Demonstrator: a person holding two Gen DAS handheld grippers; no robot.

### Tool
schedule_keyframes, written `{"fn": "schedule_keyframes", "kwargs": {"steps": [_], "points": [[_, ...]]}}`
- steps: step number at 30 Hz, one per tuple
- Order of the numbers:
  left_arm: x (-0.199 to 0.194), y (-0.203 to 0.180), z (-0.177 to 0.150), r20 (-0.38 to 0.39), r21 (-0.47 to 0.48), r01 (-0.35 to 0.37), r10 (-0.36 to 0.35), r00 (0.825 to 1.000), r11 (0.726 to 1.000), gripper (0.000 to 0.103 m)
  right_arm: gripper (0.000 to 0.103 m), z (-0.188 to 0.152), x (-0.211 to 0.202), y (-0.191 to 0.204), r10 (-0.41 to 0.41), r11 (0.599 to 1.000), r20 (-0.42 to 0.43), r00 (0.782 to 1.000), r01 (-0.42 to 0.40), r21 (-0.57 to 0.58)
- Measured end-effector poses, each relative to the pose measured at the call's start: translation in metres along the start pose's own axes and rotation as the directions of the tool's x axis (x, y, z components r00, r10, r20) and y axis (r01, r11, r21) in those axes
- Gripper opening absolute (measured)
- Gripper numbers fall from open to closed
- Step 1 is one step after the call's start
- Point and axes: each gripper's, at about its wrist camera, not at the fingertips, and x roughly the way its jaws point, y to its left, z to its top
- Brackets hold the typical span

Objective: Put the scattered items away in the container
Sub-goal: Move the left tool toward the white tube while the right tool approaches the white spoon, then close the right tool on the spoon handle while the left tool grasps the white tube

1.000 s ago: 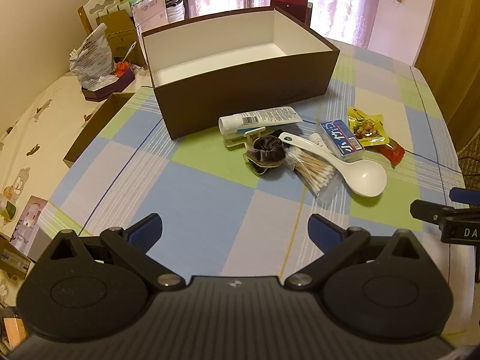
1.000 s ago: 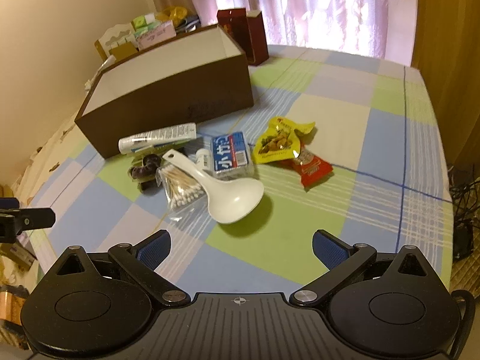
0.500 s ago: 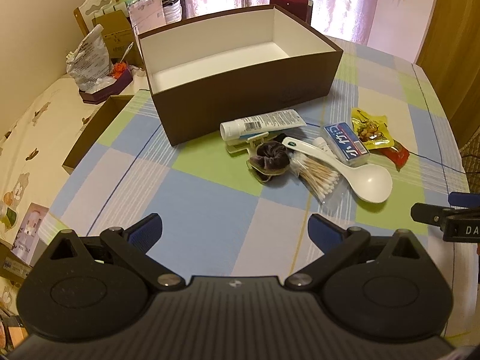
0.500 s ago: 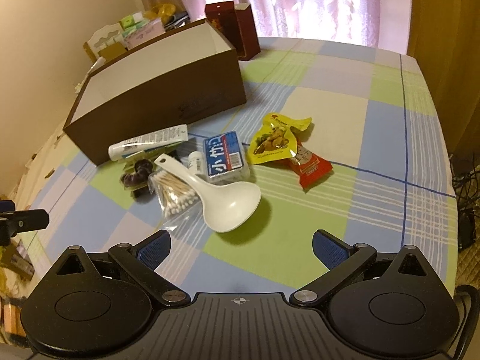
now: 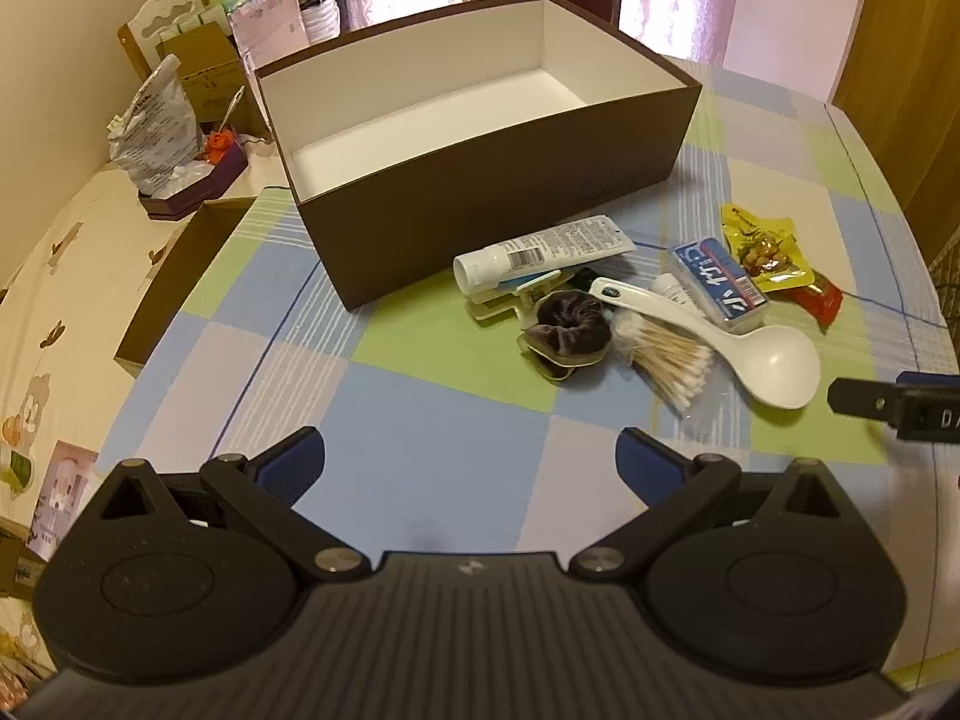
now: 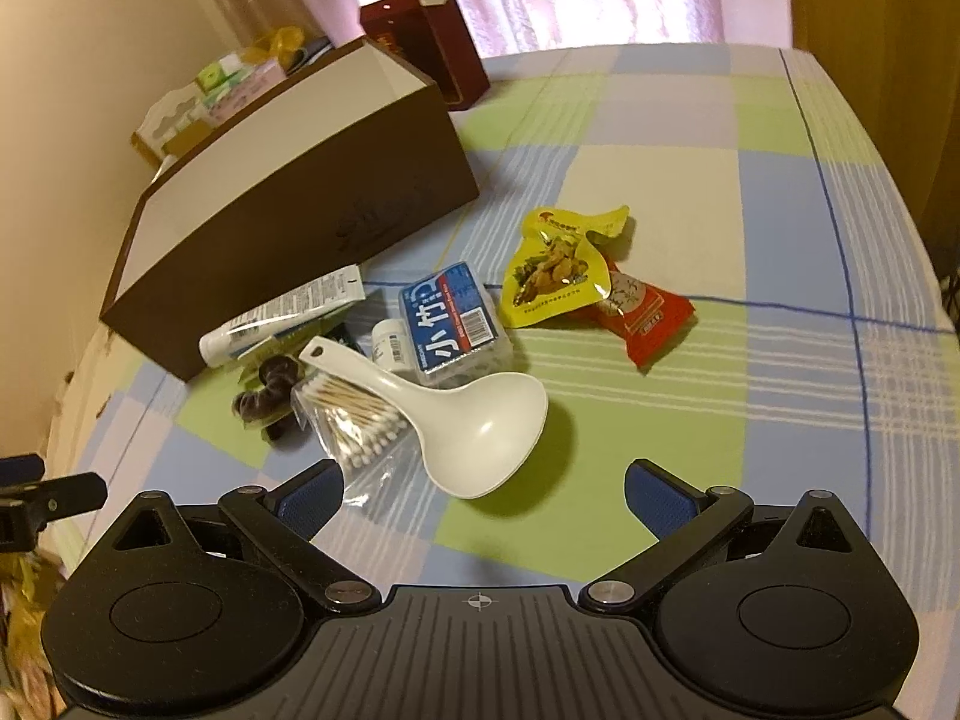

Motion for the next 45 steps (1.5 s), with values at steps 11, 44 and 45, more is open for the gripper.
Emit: {"fn": "schedule_keyframes", "kwargs": {"steps": [11,44,45], "points": [[0.024,0.011,0.019,0.018,0.084,0.05,-0.052,0.998,0.995,0.102,0.076,-0.002,0.024,-0.025,0.005,0.975,-0.002,1.0,-0.005,0.221],[0.094,0.006,0.065,0.037,0.451,0.189,-0.231,0.972,0.872,0.081,0.006,-0.022,0.044,-0.076,0.096,0.803,0.084,0.992,-0.127,0.582],[0.097,0.004,0.066,0.032,0.473,0.194,-0.236,0.971,0.859,0.079,0.006,-0.023,0.041,-0.078,0.091,0.796,0.093,0.991,-0.129,0.591]]}}
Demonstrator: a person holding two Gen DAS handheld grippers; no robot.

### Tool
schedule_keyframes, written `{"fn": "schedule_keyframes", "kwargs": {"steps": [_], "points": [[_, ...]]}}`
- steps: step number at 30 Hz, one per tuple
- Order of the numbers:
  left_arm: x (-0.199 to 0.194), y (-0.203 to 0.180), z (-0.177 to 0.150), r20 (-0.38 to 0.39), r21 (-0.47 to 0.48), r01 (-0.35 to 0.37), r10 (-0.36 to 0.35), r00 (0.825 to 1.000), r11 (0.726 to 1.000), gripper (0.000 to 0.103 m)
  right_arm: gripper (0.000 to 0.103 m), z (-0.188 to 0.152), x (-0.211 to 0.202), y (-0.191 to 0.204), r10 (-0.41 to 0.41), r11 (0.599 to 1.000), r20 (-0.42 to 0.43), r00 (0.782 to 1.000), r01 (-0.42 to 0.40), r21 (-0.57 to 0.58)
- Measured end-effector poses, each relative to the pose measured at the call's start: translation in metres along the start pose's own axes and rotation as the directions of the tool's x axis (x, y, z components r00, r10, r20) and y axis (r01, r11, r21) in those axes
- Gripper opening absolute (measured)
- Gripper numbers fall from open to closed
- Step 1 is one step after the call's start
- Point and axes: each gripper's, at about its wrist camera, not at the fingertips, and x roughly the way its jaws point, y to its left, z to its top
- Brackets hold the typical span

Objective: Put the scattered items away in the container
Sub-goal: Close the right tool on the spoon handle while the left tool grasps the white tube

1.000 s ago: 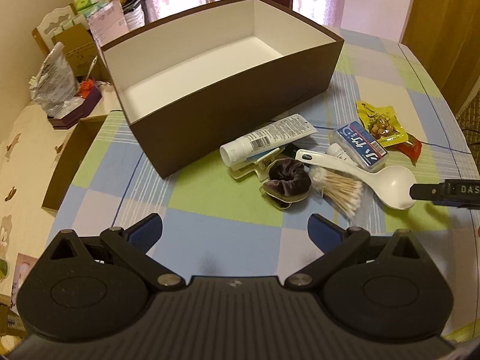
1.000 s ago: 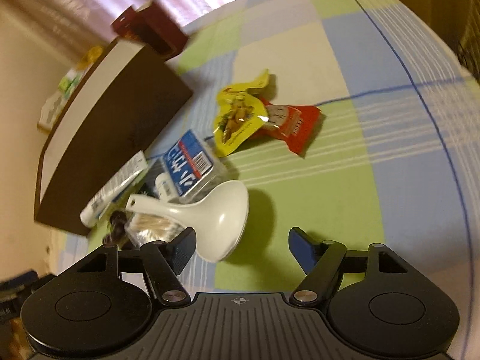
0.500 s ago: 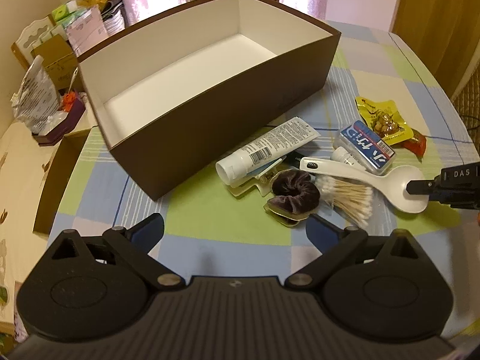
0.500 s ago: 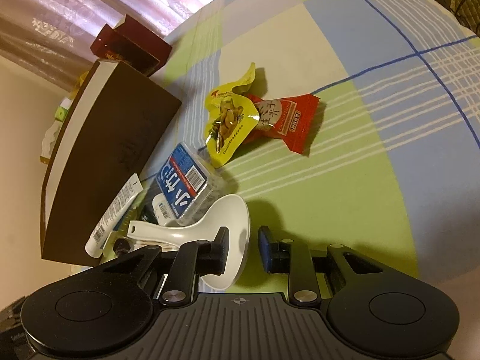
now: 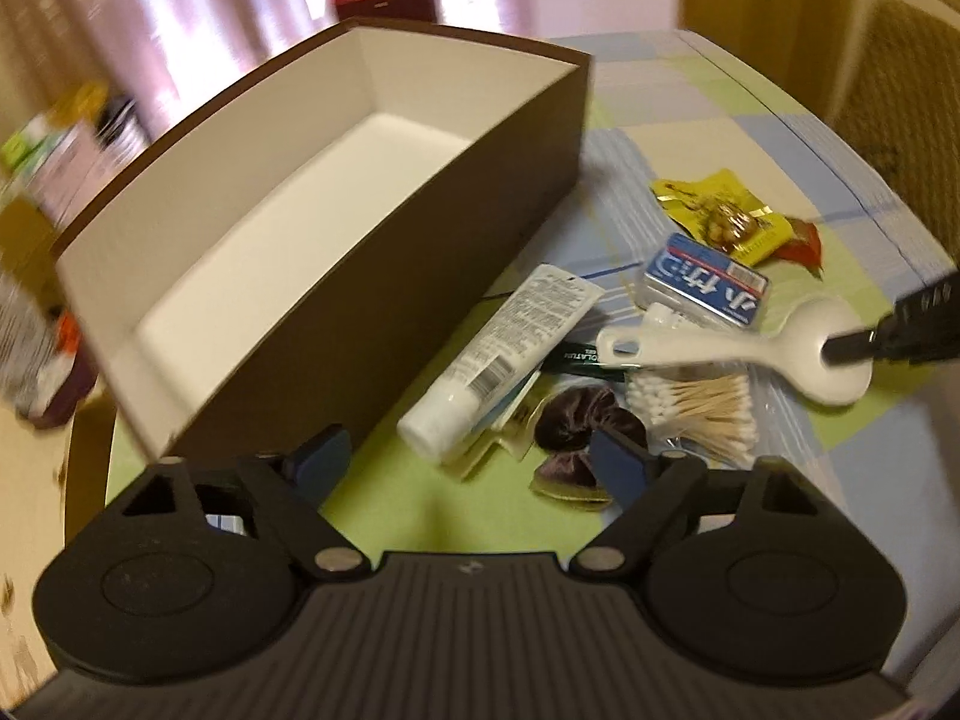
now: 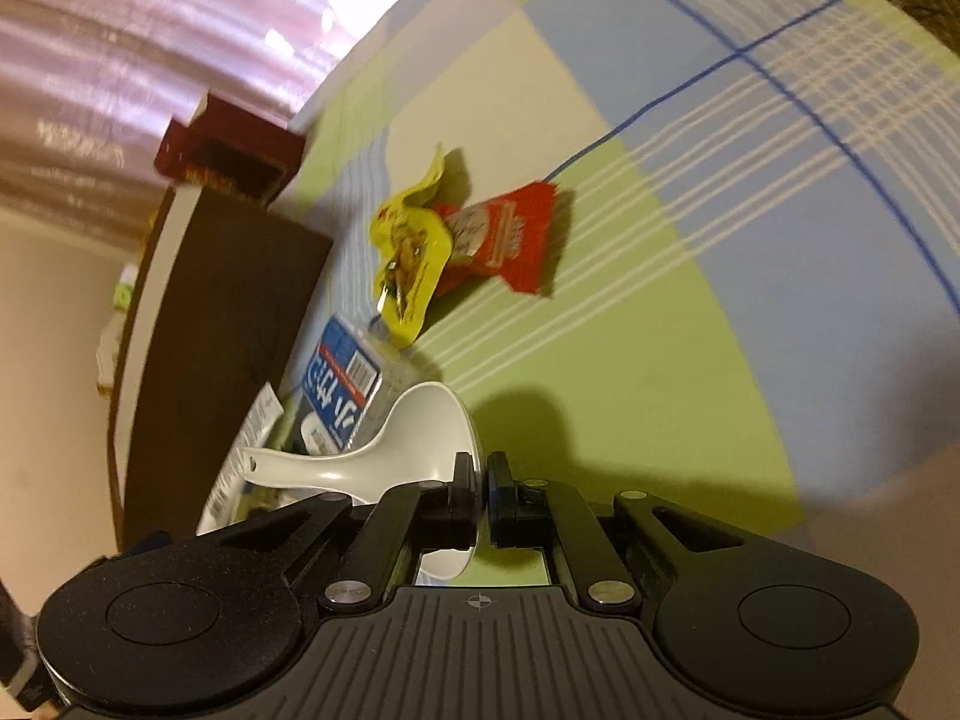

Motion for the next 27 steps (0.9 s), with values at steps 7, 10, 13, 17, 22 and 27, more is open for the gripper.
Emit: {"fn": "schedule_keyframes", "kwargs": {"steps": [7,10,13,17,22,27], "points": [[0.024,0.0,0.021,0.0,0.093,0.054,-0.054,0.999,0.994,0.073,0.006,0.003,-0.022,-0.005,0.018,0.997,0.07,0.997,-0.023,0.071],[0.043,-0.003,0.032,-0.017,0.123,0.073,-0.071,0.997,0.99,0.072,0.006,0.002,-0.029,-0.006,0.019,0.996,0.092,0.996,-0.026,0.084],[0.057,-0.012,0.041,-0.041,0.17,0.11,-0.105,0.994,0.979,0.07,0.006,0.0,-0.034,-0.008,0.017,0.994,0.109,0.994,-0.028,0.102],[0.07,-0.018,0.046,-0.077,0.19,0.109,-0.096,0.992,0.976,0.061,0.006,-0.002,-0.038,-0.011,0.009,0.993,0.123,0.992,-0.024,0.117],[0.08,-0.017,0.047,-0.114,0.172,0.103,-0.084,0.99,0.98,0.044,0.006,-0.002,-0.037,-0.012,0.002,0.992,0.127,0.992,-0.018,0.123],[0.075,-0.012,0.045,-0.109,0.154,0.107,-0.091,0.99,0.982,0.035,0.006,-0.001,-0.037,-0.009,0.01,0.994,0.125,0.992,-0.024,0.11]]}}
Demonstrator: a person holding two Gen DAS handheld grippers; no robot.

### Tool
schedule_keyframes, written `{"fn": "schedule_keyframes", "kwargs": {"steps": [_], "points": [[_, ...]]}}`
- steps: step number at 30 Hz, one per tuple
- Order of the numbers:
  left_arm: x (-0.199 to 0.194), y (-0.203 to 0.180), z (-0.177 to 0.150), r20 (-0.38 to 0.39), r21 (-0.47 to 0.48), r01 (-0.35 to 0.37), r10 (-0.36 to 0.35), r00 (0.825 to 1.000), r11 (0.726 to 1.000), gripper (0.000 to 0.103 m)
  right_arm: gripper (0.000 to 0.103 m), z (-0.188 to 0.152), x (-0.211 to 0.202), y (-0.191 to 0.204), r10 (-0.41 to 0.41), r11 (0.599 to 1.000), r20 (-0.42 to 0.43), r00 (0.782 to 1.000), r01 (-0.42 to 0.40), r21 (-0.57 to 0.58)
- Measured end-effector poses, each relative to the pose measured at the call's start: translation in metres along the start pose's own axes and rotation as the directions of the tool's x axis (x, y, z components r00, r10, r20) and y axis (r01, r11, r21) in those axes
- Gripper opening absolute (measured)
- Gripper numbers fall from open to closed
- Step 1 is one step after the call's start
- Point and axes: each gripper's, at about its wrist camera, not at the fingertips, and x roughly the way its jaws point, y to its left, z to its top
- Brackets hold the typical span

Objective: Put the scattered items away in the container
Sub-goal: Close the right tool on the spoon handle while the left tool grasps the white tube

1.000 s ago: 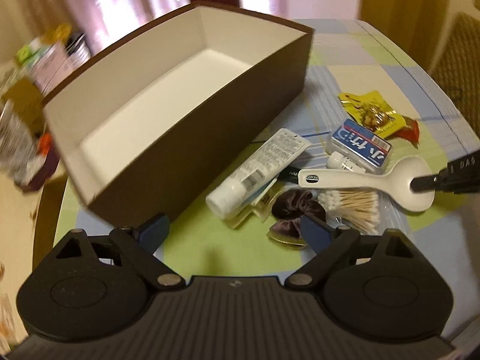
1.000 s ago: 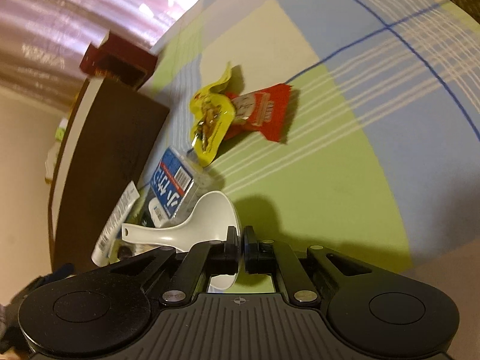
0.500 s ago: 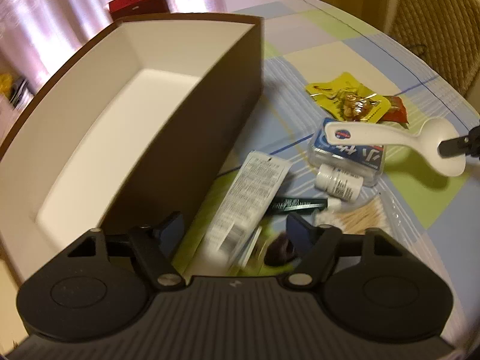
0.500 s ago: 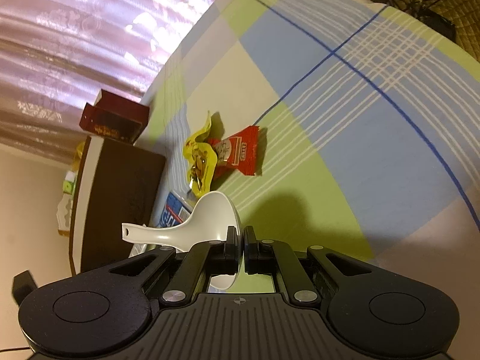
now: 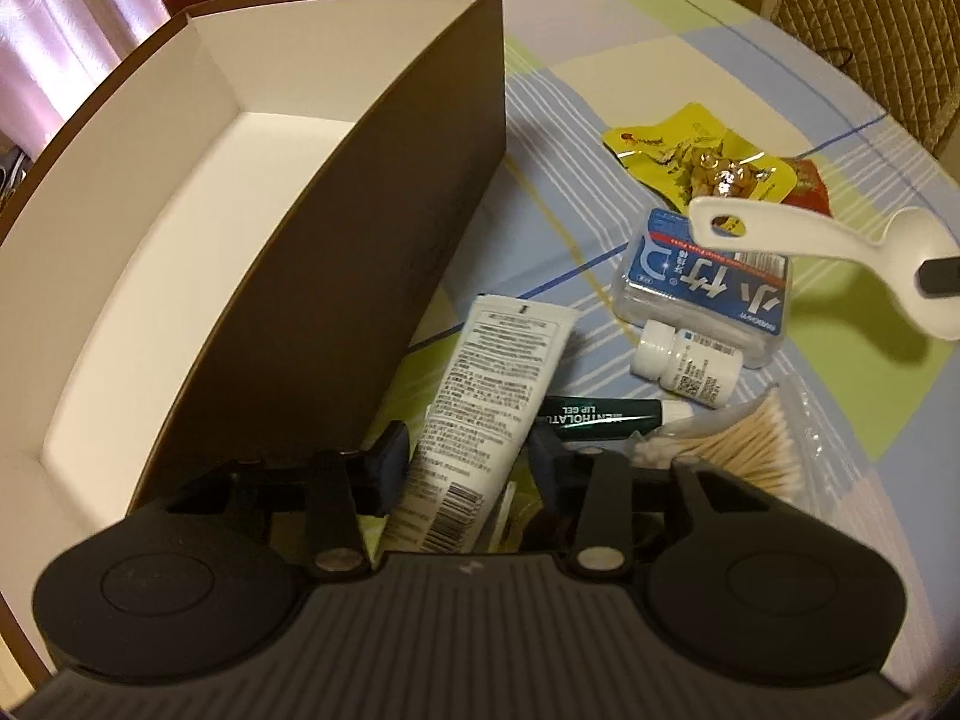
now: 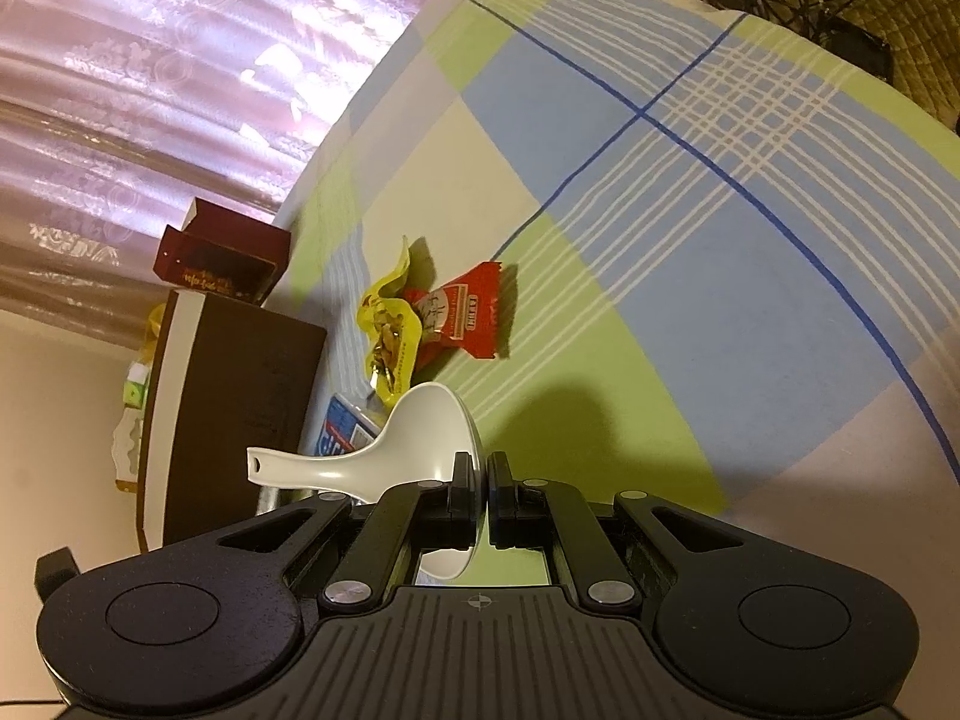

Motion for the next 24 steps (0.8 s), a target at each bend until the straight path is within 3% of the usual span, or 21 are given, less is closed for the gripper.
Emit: {"fn": "schedule_keyframes", "kwargs": {"steps": [13,24], "points": [[-0.071,0.008,-0.028,0.13,-0.14,-0.008,0.026,0.991,0.99,0.03,0.006,0.0,0.001,0.019,0.059,0.997,-0.019,0.998,-0.06,-0.047],[-0.132,0.011,-0.042,0.248,-0.219,-0.022,0.078,0.966,0.975,0.03,0.006,-0.001,-0.002,0.043,0.108,0.988,-0.038,0.993,-0.112,-0.104]]}}
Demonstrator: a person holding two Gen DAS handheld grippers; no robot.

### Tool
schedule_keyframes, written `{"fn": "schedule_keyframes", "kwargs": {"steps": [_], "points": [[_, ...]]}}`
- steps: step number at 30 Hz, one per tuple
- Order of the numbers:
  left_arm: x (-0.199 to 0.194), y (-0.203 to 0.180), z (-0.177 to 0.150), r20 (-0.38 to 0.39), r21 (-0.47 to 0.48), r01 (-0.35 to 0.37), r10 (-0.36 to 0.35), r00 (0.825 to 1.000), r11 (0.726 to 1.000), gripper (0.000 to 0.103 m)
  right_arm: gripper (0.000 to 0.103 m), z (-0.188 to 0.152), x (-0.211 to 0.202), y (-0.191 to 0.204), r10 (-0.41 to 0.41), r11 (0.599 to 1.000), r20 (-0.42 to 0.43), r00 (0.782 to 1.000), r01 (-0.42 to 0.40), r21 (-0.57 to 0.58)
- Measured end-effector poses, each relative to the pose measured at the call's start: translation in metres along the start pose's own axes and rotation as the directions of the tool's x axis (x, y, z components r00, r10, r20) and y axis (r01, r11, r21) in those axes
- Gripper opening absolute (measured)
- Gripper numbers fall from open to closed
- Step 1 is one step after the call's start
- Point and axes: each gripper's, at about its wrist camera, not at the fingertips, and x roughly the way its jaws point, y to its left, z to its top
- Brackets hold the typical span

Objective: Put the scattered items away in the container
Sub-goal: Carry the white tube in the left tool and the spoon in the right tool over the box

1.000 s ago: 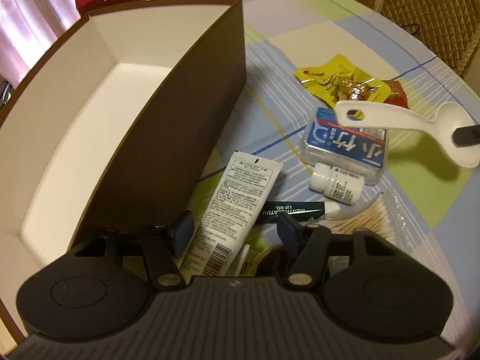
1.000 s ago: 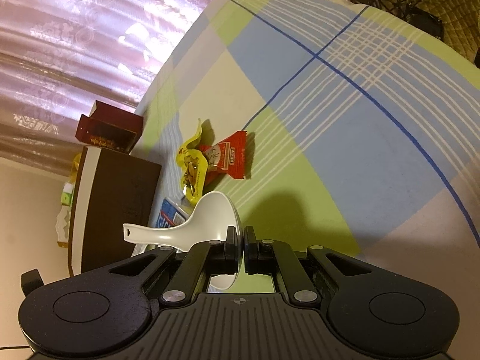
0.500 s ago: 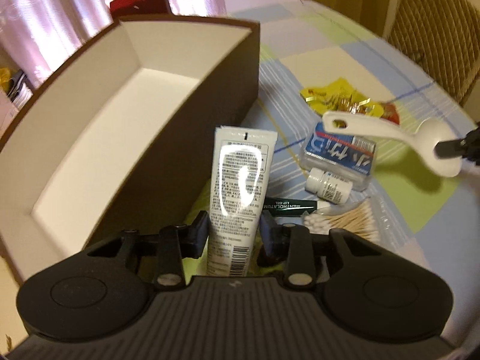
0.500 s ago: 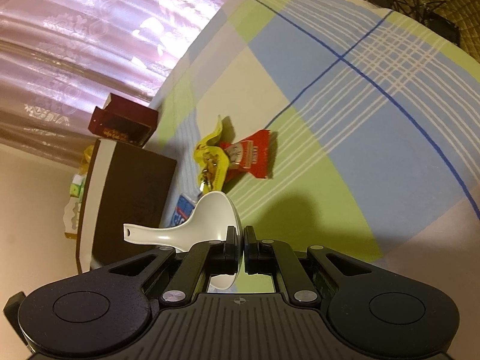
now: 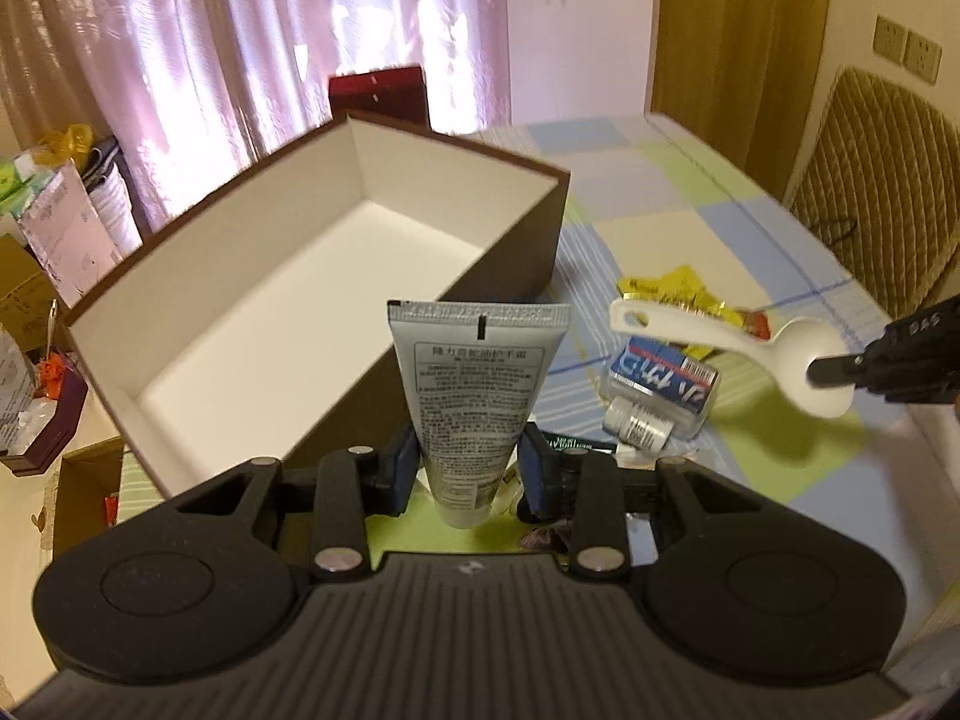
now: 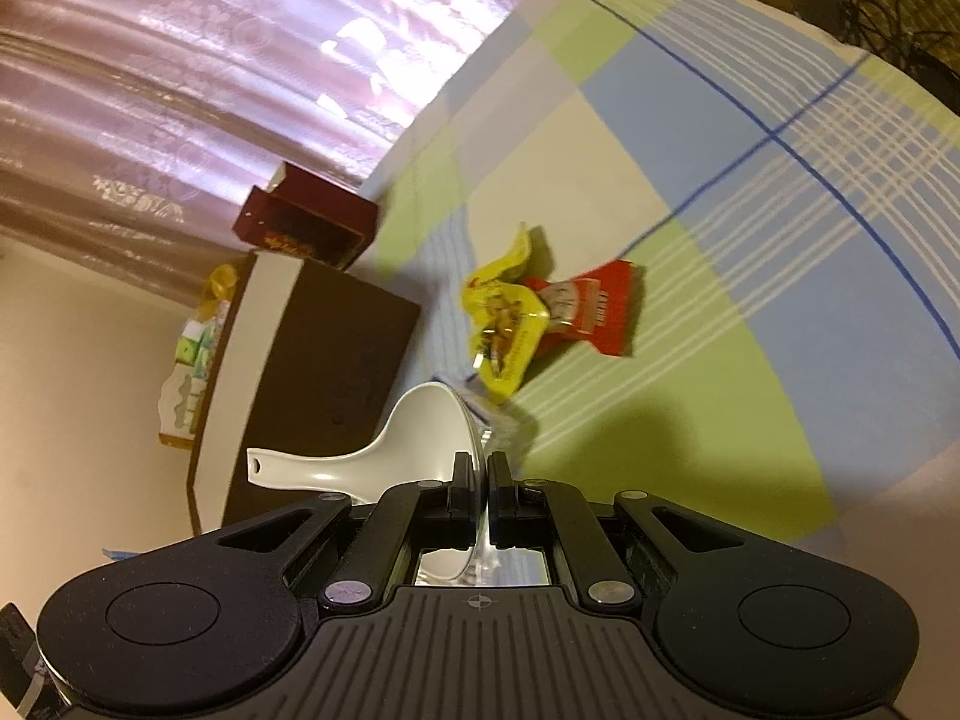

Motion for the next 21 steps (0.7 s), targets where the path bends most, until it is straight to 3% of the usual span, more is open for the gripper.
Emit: {"fn": "schedule_keyframes", "kwargs": {"steps": [10,21], "points": [[-0.038,0.013,0.007,0.093,-0.039,-0.014,0.017,0.995,0.999,0.03,0.006,0.011,0.008,0.035,0.051,0.996,-0.001,0.999,-0.051,-0.071],[-0.061,0.042,0.02,0.166,-0.057,-0.045,0.054,0.985,0.997,0.03,0.006,0.039,0.038,0.081,0.107,0.994,-0.013,0.994,-0.108,-0.036]]}}
